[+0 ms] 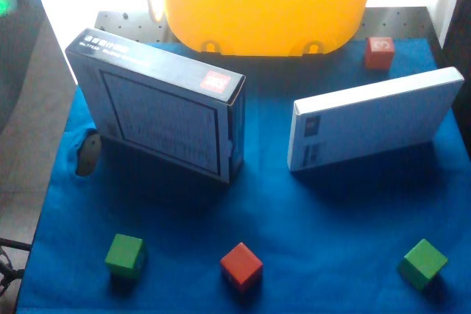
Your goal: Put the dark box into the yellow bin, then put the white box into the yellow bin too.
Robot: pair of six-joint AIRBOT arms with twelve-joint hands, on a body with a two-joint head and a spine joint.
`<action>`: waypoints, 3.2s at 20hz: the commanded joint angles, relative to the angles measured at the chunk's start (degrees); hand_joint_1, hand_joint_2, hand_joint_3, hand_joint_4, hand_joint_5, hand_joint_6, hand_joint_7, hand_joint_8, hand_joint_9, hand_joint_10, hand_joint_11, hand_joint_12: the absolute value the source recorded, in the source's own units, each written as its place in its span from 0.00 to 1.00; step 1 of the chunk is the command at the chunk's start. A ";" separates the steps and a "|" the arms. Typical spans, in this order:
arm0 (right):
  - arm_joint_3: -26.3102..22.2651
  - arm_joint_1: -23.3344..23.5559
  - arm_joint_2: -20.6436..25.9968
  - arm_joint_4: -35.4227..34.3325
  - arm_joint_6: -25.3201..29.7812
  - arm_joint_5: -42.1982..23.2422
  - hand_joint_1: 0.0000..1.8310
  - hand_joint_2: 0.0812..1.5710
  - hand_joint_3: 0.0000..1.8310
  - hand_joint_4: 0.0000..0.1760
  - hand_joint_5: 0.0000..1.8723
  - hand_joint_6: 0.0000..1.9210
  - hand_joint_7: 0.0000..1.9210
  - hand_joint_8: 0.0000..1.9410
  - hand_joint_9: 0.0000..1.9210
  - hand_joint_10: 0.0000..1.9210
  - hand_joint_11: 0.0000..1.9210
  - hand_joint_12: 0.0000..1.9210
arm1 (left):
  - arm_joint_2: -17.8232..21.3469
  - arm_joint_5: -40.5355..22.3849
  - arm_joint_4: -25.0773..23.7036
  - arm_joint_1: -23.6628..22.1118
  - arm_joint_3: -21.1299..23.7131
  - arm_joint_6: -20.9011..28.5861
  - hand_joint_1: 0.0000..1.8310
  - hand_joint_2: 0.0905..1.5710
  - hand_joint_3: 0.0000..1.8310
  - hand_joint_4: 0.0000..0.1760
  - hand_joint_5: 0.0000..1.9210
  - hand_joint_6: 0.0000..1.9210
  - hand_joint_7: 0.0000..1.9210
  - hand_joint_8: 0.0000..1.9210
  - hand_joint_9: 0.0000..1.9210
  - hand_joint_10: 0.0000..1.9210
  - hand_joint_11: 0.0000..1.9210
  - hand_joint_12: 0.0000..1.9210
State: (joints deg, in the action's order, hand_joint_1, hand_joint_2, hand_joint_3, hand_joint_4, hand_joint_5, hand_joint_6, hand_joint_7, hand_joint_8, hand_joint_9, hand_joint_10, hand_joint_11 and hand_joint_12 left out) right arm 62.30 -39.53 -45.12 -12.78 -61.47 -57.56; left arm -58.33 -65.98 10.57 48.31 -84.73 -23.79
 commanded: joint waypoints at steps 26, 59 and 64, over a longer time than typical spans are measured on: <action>0.62 0.99 -0.35 -0.25 0.23 -6.94 0.18 0.63 0.00 0.09 0.24 0.00 0.26 0.00 0.23 0.00 0.14 0.21 | 2.08 7.93 -39.73 -12.75 -1.12 21.59 0.16 0.51 0.00 0.12 0.00 0.00 0.05 0.00 0.05 0.00 0.09 0.01; 0.70 1.00 -0.67 -0.27 0.24 -6.97 0.16 0.63 0.00 0.00 0.24 0.00 0.23 0.00 0.21 0.00 0.05 0.39 | -5.00 20.76 -65.02 -14.46 -5.74 35.58 0.77 0.64 0.00 0.00 0.47 0.39 0.57 0.36 0.63 0.37 0.57 0.14; 0.70 1.00 -0.67 -0.28 0.25 -6.98 0.16 0.62 0.00 0.07 0.27 0.00 0.24 0.00 0.22 0.00 0.07 0.36 | -5.24 21.31 -64.29 -14.31 -5.80 35.55 0.76 0.65 0.00 0.00 0.52 0.44 0.57 0.36 0.58 0.50 0.54 0.47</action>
State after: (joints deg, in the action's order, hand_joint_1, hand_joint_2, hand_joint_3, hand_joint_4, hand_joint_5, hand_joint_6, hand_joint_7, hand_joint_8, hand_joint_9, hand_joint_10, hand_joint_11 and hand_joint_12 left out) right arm 62.76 -39.53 -45.84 -12.82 -61.43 -57.54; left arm -63.07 -43.27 -54.81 34.22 -90.32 11.88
